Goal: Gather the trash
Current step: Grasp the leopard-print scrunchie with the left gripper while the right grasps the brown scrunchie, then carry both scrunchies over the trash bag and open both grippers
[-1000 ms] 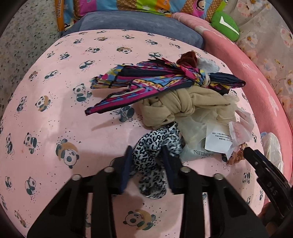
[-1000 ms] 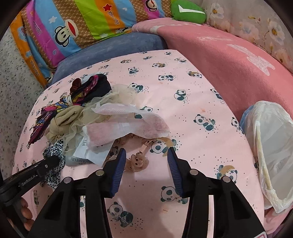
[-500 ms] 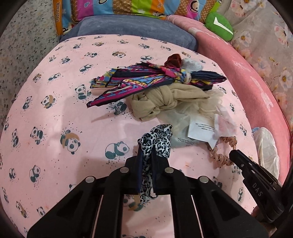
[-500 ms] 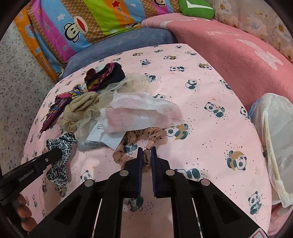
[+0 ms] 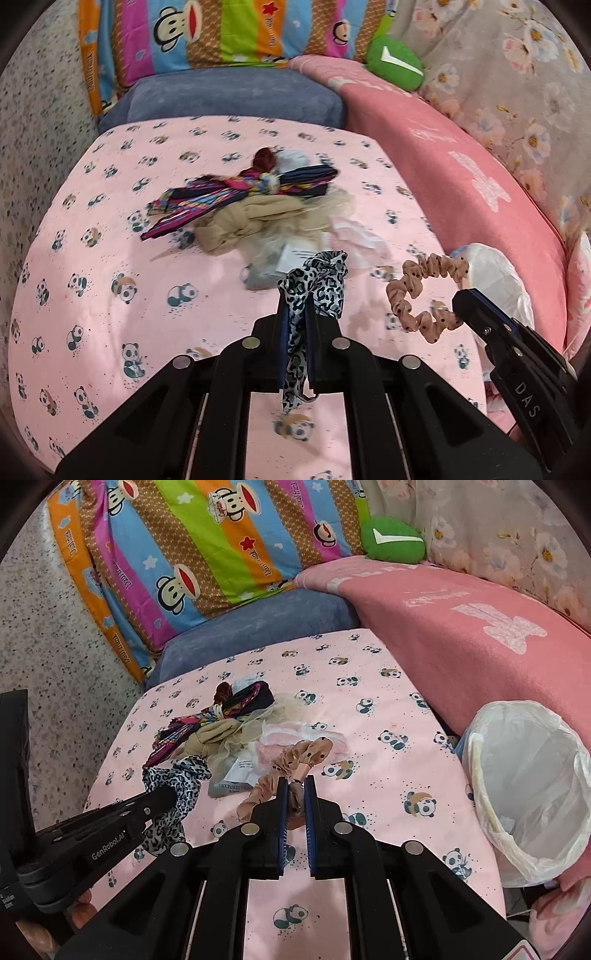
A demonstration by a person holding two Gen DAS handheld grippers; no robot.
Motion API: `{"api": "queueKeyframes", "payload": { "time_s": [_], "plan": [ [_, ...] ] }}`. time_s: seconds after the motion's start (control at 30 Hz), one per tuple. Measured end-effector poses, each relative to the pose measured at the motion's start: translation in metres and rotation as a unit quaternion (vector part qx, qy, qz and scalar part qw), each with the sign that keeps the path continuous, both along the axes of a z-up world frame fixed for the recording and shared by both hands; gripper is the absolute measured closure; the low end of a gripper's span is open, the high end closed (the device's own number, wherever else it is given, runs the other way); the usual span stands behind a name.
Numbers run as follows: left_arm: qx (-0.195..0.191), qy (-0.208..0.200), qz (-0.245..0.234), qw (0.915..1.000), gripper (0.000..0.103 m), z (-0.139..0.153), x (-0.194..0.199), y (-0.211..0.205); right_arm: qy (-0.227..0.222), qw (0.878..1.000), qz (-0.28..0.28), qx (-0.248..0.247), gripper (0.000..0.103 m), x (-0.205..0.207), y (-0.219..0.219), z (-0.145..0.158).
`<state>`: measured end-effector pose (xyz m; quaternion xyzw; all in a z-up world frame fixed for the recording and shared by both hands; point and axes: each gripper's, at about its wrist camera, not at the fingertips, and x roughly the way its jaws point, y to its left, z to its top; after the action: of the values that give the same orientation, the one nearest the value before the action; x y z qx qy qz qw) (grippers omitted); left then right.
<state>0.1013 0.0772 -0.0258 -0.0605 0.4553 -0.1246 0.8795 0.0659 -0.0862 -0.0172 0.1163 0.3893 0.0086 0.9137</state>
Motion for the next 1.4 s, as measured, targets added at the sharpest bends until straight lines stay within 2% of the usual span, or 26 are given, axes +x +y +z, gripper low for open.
{"api": "queueKeyframes", "payload": {
  "time_s": [0.33, 0.6, 1.03, 1.4],
  "plan": [
    [0.016, -0.03, -0.067, 0.9971, 0.096, 0.026, -0.024, -0.075, -0.032, 0.998, -0.053, 0.005, 0.095, -0.033, -0.055, 0.023],
    [0.025, -0.041, -0.116, 0.9921, 0.096, 0.036, -0.033, -0.132, -0.045, 0.993, -0.107, 0.016, 0.095, -0.056, -0.11, 0.029],
    [0.031, -0.047, -0.199, 0.9783, 0.096, 0.039, -0.048, -0.219, -0.05, 0.979, -0.195, 0.033, 0.095, -0.091, -0.194, 0.017],
    [0.021, -0.036, -0.255, 0.966, 0.095, 0.038, -0.049, -0.275, -0.043, 0.969, -0.239, 0.039, 0.095, -0.105, -0.239, 0.001]
  ]
}}
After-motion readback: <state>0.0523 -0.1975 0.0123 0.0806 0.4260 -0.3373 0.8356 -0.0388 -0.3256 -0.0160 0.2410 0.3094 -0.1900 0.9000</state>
